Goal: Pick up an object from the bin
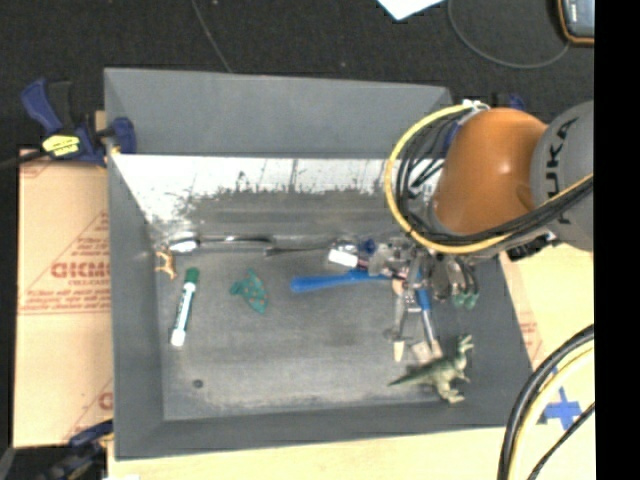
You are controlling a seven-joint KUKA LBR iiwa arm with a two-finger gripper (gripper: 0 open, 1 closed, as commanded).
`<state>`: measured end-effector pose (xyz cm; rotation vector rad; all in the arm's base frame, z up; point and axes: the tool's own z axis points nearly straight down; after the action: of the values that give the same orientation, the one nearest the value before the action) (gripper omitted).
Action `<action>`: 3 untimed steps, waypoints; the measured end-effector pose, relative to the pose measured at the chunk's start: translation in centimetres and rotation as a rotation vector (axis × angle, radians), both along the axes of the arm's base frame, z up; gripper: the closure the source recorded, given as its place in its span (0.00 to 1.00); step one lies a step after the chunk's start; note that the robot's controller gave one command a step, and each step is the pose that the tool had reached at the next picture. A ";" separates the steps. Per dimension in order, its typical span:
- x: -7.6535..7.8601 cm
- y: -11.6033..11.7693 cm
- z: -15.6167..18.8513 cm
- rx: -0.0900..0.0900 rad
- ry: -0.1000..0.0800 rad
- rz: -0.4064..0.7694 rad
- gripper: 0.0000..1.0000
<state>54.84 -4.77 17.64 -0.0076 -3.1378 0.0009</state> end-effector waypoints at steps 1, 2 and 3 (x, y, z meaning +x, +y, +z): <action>0.2 0.0 0.4 -0.001 -0.008 0.003 0.00; 9.1 -0.3 -10.8 -0.001 -0.009 0.147 0.00; 8.7 0.4 -4.2 -0.002 -0.024 0.023 0.00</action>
Offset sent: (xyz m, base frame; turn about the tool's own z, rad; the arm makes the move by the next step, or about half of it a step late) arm 0.0898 -0.0024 -0.1064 -0.1472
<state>63.59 -4.41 13.47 0.0295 -3.1614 0.0040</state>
